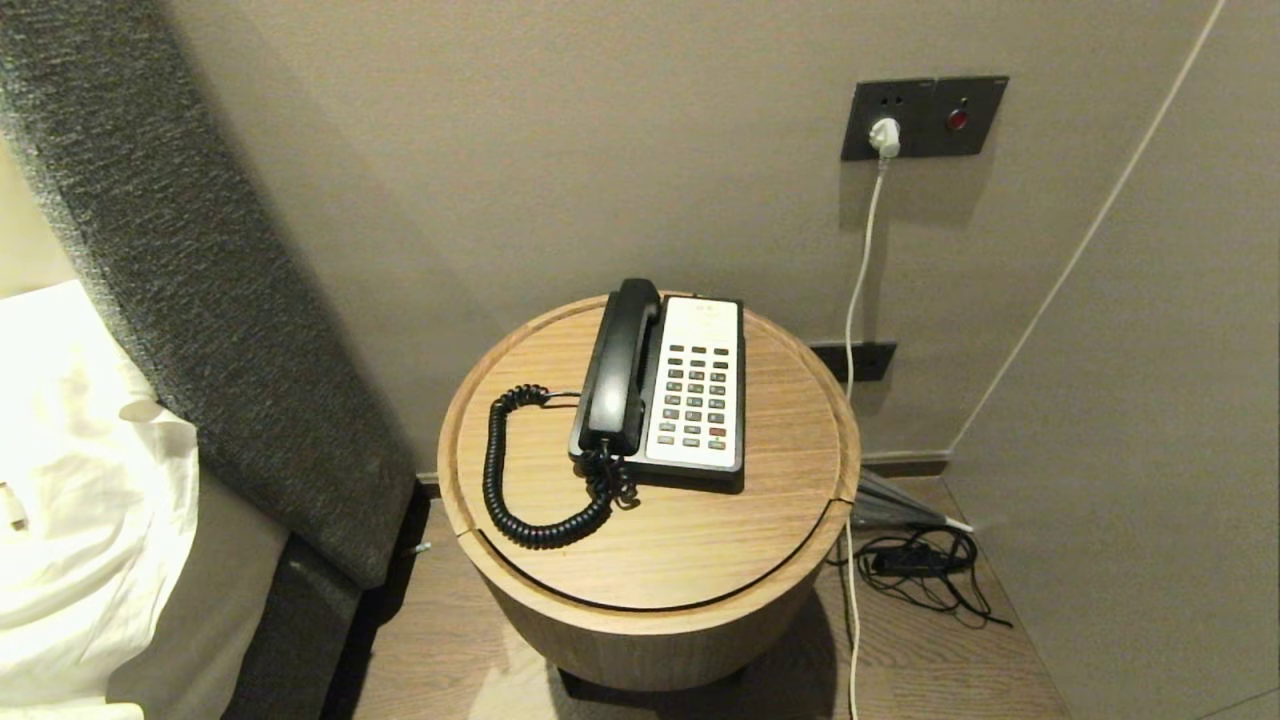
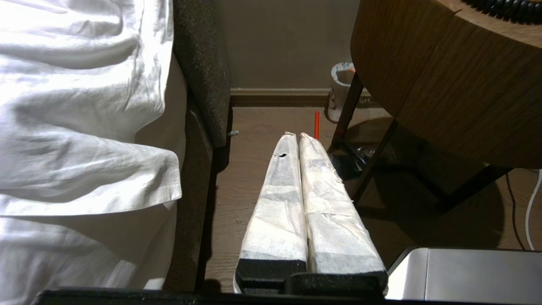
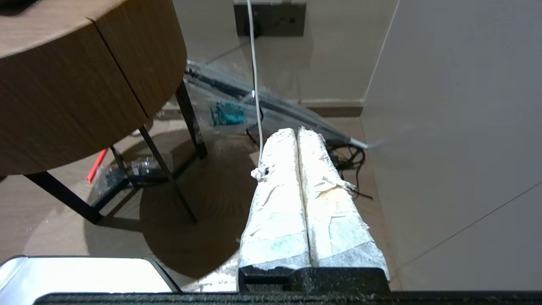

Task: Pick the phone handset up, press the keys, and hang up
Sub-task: Pick up the desk phone handset

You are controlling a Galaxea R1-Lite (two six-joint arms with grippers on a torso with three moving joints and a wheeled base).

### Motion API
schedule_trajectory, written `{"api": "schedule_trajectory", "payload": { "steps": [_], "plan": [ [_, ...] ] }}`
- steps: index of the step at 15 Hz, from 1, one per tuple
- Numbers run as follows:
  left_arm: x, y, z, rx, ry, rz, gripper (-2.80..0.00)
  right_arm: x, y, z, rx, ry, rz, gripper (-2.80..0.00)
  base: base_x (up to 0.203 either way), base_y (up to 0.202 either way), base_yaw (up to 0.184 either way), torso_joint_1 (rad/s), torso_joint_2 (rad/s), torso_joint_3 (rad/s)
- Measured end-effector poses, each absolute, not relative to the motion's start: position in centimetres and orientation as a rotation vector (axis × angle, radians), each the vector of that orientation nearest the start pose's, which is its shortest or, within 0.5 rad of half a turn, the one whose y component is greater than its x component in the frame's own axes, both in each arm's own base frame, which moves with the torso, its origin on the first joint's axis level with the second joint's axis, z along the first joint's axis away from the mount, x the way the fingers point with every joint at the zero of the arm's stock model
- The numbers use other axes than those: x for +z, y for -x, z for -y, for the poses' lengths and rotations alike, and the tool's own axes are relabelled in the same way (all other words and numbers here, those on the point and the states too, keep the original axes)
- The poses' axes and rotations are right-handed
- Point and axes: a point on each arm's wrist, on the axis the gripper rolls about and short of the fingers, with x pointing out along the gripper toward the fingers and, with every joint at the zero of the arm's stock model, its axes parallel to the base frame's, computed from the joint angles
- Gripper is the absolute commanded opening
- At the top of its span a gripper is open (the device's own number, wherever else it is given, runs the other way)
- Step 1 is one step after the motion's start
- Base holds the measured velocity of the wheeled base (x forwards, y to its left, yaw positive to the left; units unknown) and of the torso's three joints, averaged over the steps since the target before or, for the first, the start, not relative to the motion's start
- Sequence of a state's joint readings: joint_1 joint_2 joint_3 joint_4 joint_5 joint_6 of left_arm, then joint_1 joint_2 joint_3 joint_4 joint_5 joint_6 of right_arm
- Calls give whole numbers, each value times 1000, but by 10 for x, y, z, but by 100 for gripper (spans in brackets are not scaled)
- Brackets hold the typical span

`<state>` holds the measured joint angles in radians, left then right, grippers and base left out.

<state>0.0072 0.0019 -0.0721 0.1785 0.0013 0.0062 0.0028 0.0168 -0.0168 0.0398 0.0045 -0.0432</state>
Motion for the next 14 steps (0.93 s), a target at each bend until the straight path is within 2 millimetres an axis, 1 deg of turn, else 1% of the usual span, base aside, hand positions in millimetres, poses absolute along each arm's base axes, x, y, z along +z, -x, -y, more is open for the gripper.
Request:
{"api": "schedule_trajectory", "payload": {
  "steps": [6, 14],
  "plan": [
    [77, 29, 0, 8, -7, -107, -280, 76, 23, 0, 7, 42, -39, -280, 0, 0, 0, 5, 2, -186],
    [77, 29, 0, 6, -10, -108, -280, 76, 23, 0, 6, 42, -40, -280, 0, 0, 0, 1, 1, -14]
  ]
}}
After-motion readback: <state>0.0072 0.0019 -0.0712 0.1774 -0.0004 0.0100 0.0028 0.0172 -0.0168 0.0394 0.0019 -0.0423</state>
